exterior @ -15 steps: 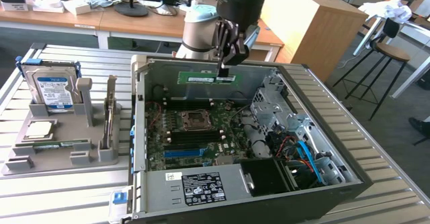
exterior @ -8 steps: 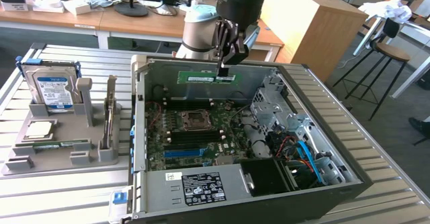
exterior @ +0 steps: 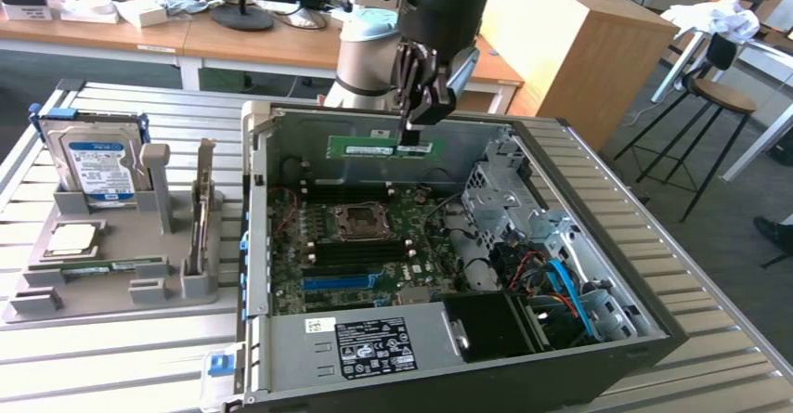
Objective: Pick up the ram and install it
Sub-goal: 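Pick up the ram and move it above insertion slot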
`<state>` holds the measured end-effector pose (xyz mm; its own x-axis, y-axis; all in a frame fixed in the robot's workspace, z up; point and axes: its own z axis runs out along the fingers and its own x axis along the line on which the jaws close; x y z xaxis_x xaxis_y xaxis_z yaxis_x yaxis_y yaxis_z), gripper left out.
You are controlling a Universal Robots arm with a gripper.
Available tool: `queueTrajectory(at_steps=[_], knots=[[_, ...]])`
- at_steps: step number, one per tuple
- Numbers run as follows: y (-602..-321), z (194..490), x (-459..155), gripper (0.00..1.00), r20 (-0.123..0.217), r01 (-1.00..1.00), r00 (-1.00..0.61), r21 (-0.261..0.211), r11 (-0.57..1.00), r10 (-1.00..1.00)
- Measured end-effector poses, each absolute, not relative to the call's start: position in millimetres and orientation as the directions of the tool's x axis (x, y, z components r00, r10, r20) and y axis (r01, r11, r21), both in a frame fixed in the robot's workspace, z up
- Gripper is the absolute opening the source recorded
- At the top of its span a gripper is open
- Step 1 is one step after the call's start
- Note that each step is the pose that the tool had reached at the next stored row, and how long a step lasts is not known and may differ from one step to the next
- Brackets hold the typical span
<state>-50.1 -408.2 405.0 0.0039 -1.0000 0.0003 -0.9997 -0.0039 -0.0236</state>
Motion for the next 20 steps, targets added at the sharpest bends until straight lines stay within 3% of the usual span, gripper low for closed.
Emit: queueTrajectory(at_steps=[20], knots=[[-408.2,385.5,-50.1,0.11,0.000,-0.999,-0.023,-0.024,0.023,-1.000]])
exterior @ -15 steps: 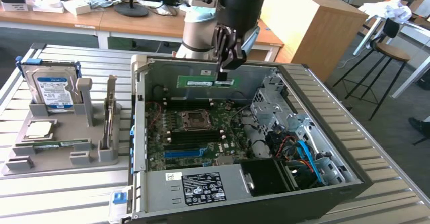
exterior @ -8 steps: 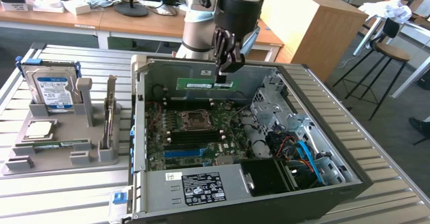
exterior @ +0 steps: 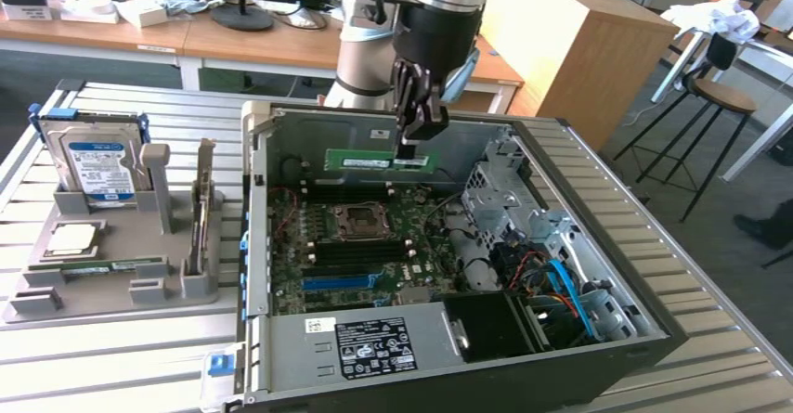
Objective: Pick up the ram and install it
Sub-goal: 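Pick up the ram and move it above insertion slot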
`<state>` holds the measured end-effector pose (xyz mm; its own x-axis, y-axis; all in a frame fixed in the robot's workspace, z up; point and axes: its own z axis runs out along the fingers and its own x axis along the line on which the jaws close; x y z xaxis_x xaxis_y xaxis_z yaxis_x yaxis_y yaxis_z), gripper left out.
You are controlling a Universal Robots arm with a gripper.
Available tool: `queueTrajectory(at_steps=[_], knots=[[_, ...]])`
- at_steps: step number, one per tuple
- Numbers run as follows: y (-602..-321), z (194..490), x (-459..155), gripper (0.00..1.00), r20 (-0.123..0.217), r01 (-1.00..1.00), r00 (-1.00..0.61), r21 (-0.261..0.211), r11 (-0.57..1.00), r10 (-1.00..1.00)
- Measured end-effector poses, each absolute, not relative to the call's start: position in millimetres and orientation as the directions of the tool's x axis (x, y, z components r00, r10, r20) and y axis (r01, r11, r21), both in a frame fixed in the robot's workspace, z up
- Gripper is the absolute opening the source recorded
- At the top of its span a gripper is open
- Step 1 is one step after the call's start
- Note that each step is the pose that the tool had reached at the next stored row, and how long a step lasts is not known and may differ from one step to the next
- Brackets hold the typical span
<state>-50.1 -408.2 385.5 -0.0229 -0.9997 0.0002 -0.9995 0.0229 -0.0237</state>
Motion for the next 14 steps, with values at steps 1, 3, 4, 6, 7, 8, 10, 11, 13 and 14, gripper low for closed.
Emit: queueTrajectory(at_steps=[1,3,4,6,7,8,10,11,13,14], knots=[[-408.2,384.4,-50.1,0.11,0.000,-0.999,-0.024,-0.024,0.024,-1.000],[-408.2,382.3,-50.1,0.11,0.000,-0.999,-0.027,-0.024,0.027,-1.000],[-408.2,381.3,-50.1,0.11,0.000,-0.999,-0.028,-0.024,0.028,-1.000],[-408.2,379.4,-50.1,0.11,0.000,-0.999,-0.029,-0.024,0.029,-1.000],[-408.2,378.4,-50.1,0.11,0.000,-0.999,-0.030,-0.024,0.030,-1.000],[-408.2,377.4,-50.1,0.11,0.000,-0.999,-0.031,-0.024,0.031,-1.000],[-408.2,375.5,-50.1,0.11,0.000,-0.999,-0.032,-0.024,0.032,-0.999],[-408.2,374.5,-50.1,0.11,0.000,-0.999,-0.033,-0.024,0.033,-0.999],[-408.2,372.6,-50.1,0.11,0.000,-0.999,-0.034,-0.024,0.034,-0.999],[-408.2,371.7,-50.1,0.11,0.000,-0.999,-0.034,-0.024,0.034,-0.999]])
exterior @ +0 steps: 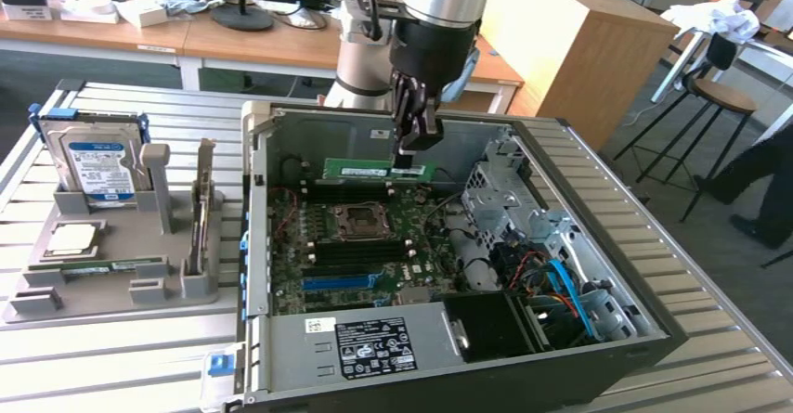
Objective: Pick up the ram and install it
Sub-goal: 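Pick up the ram and move it above insertion slot, then insert the ram into the slot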
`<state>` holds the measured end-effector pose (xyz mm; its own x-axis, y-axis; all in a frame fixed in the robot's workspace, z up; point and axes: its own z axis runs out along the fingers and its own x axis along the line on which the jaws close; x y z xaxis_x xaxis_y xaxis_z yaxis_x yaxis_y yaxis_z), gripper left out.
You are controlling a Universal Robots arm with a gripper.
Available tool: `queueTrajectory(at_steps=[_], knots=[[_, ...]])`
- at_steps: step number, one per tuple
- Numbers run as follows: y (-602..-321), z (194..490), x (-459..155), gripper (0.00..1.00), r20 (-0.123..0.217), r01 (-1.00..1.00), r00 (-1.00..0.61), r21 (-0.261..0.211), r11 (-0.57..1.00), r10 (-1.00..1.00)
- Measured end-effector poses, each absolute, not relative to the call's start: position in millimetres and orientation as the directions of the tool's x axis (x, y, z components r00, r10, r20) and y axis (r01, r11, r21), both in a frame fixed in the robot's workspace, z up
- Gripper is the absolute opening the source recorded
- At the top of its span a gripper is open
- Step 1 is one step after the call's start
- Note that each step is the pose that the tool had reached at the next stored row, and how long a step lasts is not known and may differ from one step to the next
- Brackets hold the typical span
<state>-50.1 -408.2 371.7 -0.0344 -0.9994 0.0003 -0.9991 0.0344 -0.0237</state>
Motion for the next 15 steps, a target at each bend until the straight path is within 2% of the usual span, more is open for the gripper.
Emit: queueTrajectory(at_steps=[15], knots=[[-408.2,369.0,-50.1,0.11,0.000,-0.999,-0.035,-0.024,0.035,-0.999]])
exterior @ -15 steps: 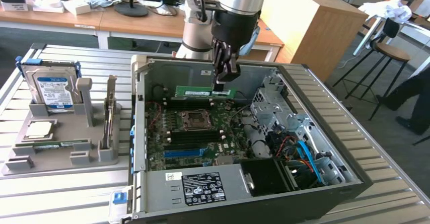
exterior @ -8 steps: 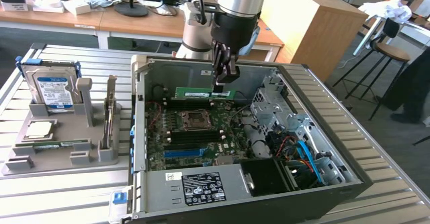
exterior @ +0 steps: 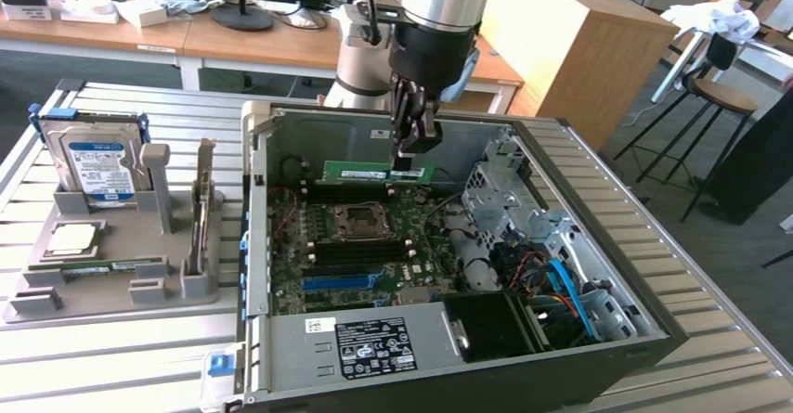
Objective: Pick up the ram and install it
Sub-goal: 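Insert the ram into the slot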
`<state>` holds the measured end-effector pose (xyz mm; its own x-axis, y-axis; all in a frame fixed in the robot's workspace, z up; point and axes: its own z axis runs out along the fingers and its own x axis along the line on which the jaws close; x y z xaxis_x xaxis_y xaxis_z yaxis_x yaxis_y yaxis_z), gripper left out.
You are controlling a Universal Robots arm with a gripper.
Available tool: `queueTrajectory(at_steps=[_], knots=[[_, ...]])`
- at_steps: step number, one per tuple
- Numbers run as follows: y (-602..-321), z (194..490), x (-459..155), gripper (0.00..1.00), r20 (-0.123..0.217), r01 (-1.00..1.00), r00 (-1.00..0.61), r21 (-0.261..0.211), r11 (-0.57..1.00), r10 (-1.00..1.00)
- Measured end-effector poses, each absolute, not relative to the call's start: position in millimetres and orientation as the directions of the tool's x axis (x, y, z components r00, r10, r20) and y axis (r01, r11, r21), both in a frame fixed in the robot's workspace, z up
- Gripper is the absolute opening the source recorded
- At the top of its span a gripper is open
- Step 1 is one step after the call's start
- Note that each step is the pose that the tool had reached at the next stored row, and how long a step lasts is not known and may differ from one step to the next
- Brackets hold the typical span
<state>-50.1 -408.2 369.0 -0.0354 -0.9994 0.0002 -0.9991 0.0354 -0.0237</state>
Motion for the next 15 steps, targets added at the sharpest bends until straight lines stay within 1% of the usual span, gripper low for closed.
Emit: queueTrajectory(at_steps=[15], knots=[[-408.2,355.5,-50.1,0.11,0.000,-0.999,-0.035,-0.024,0.035,-0.999]])
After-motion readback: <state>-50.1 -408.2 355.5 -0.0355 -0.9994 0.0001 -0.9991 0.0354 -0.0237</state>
